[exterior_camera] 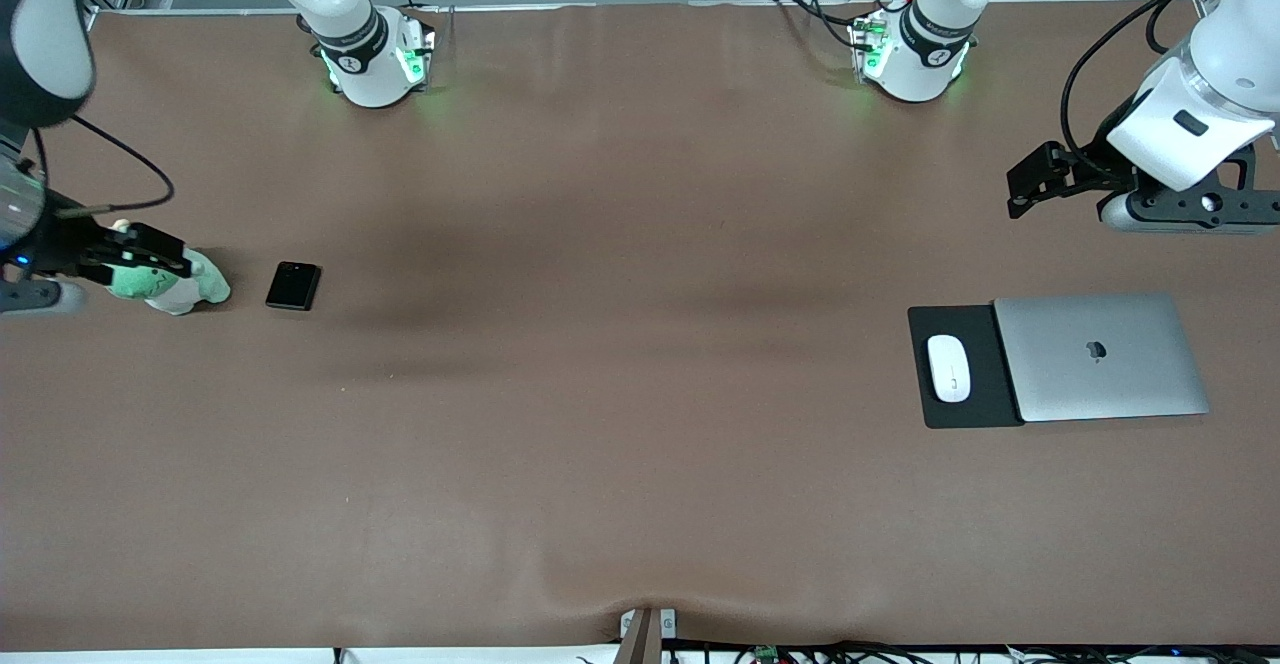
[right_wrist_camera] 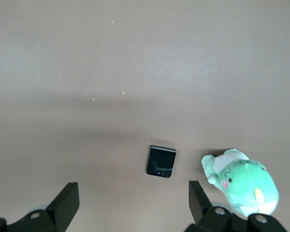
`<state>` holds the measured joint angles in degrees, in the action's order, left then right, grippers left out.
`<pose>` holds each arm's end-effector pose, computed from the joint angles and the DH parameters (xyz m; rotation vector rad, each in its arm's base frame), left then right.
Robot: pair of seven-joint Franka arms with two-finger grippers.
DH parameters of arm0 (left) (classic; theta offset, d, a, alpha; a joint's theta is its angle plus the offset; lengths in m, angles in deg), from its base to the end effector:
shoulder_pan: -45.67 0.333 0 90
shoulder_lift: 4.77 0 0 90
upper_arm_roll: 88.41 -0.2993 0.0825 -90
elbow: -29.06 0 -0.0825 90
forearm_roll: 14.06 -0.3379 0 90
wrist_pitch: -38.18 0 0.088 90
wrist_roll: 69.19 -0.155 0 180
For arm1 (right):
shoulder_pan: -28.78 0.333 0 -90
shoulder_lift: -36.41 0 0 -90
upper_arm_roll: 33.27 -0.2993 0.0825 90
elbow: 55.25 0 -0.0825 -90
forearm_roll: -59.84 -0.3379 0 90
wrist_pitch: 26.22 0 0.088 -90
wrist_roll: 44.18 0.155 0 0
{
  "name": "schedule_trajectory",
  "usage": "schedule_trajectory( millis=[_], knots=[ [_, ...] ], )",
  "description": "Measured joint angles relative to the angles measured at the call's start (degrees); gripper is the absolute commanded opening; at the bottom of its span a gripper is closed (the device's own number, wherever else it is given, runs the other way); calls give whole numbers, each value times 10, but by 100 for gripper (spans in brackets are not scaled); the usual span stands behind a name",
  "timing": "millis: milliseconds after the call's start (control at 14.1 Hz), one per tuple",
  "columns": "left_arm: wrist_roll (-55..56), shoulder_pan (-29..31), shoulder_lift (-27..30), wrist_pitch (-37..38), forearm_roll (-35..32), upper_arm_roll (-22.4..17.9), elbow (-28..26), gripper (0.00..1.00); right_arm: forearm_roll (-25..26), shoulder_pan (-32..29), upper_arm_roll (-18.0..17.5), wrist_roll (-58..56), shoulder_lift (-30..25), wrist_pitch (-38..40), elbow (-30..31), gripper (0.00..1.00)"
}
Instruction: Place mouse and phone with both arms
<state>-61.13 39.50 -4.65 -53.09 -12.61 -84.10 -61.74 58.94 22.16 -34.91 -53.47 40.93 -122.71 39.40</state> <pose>0.5011 -0.0967 0.5569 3.1144 -0.0651 0.0095 0.5314 -0.0444 0.4936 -3.1153 -0.1138 0.0689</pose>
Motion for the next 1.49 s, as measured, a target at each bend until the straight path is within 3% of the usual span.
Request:
schedule_trajectory(
  millis=[283, 779, 1062, 1488],
  knots=[
    [0, 0, 0, 0, 0, 0, 0, 100, 15, 3, 0, 2, -12, 25, -34, 100],
    [0, 1, 0, 0, 0, 0, 0, 100, 27, 46, -1, 77, -36, 27, -10, 100],
    [0, 1, 0, 0, 0, -1, 0, 100, 18, 35, 9, 79, -72, 49, 2, 100],
    [0, 1, -1, 0, 0, -1, 0, 100, 11, 30, 11, 79, -74, 48, 10, 100]
  ],
)
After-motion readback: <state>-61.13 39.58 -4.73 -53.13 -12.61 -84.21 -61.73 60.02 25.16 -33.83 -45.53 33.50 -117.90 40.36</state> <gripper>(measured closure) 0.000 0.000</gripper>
